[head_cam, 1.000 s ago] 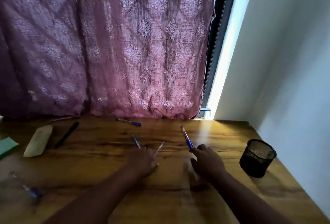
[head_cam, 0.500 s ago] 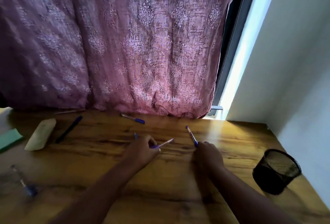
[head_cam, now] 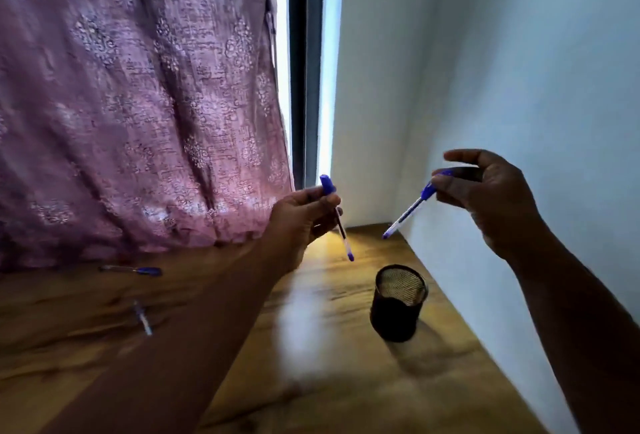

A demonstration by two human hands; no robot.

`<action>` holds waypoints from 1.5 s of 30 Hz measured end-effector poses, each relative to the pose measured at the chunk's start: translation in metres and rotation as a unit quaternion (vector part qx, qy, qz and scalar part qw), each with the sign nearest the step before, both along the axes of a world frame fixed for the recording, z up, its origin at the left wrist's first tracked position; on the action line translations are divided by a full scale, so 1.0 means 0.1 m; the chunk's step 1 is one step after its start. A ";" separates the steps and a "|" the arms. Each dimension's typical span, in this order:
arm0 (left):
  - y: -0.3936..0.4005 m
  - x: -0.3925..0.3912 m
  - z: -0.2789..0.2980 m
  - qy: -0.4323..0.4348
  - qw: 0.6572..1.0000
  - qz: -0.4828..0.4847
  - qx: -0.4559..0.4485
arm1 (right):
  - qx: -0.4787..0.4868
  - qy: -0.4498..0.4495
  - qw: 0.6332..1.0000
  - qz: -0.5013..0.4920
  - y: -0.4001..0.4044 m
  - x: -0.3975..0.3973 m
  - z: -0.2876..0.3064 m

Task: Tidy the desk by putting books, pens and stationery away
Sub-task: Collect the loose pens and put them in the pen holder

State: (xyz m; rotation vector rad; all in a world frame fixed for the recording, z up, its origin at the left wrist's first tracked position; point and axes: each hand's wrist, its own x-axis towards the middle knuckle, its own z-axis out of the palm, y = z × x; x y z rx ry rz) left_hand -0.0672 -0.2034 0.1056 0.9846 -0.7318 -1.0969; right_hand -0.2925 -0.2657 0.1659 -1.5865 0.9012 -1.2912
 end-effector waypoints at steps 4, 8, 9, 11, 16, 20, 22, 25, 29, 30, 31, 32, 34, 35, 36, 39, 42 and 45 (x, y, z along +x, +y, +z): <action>-0.39 -0.54 -0.01 -0.055 0.995 -0.078 0.003 | -0.031 0.065 0.997 -0.042 -0.07 -0.19 -0.12; -0.57 -0.82 -0.28 -0.148 0.983 -0.107 0.027 | -0.016 0.151 0.987 -0.043 -0.21 -0.19 -0.63; -0.59 -0.85 -0.37 -0.162 0.980 -0.111 0.029 | -0.011 0.168 0.985 -0.039 -0.23 -0.17 -0.75; -0.61 -0.89 -0.55 -0.179 0.977 -0.114 0.037 | -0.002 0.194 0.981 -0.026 -0.26 -0.12 -0.99; -0.65 -0.88 -0.88 -0.249 0.961 -0.100 0.071 | 0.016 0.232 0.972 -0.018 -0.37 -0.12 -1.31; -0.67 -0.88 -0.98 -0.277 0.955 -0.060 0.092 | 0.029 0.236 0.971 -0.011 -0.41 -0.15 -1.40; -0.68 -0.87 -1.00 -0.281 0.954 -0.048 0.098 | 0.033 0.237 0.971 -0.002 -0.43 -0.16 -1.44; -0.65 -0.86 -0.99 -0.278 0.953 -0.053 0.109 | 0.043 0.242 0.969 0.011 -0.43 -0.16 -1.49; -0.50 -0.79 -0.91 -0.272 0.952 -0.067 0.121 | -0.004 0.243 0.970 -0.028 -0.33 -0.08 -1.34; -0.42 -0.72 -0.88 -0.281 0.950 -0.059 0.121 | -0.028 0.231 0.972 -0.038 -0.30 -0.04 -1.25; -0.33 -0.63 -0.84 -0.302 0.944 -0.048 0.120 | -0.046 0.210 0.976 -0.044 -0.26 0.02 -1.15; -0.20 -0.51 -0.80 -0.335 0.934 -0.037 0.118 | -0.061 0.185 0.980 -0.044 -0.21 0.09 -1.05; 0.09 -0.20 -0.75 -0.414 0.901 -0.029 0.122 | -0.083 0.141 0.986 -0.026 -0.13 0.28 -0.87; 0.26 0.00 -0.73 -0.452 0.882 -0.026 0.131 | -0.087 0.125 0.988 -0.008 -0.09 0.41 -0.81; 0.44 0.22 -0.74 -0.484 0.862 -0.026 0.148 | -0.088 0.112 0.990 0.014 -0.04 0.55 -0.78; 0.97 0.88 -0.76 -0.579 0.784 -0.019 0.223 | -0.101 0.105 0.986 0.076 0.13 1.07 -0.78; 1.48 1.47 -0.76 -0.632 0.727 -0.009 0.267 | -0.122 0.165 0.970 0.127 0.34 1.71 -0.95; 1.77 1.92 -0.85 -0.683 0.681 -0.040 0.259 | -0.121 0.255 0.938 0.201 0.52 2.34 -1.20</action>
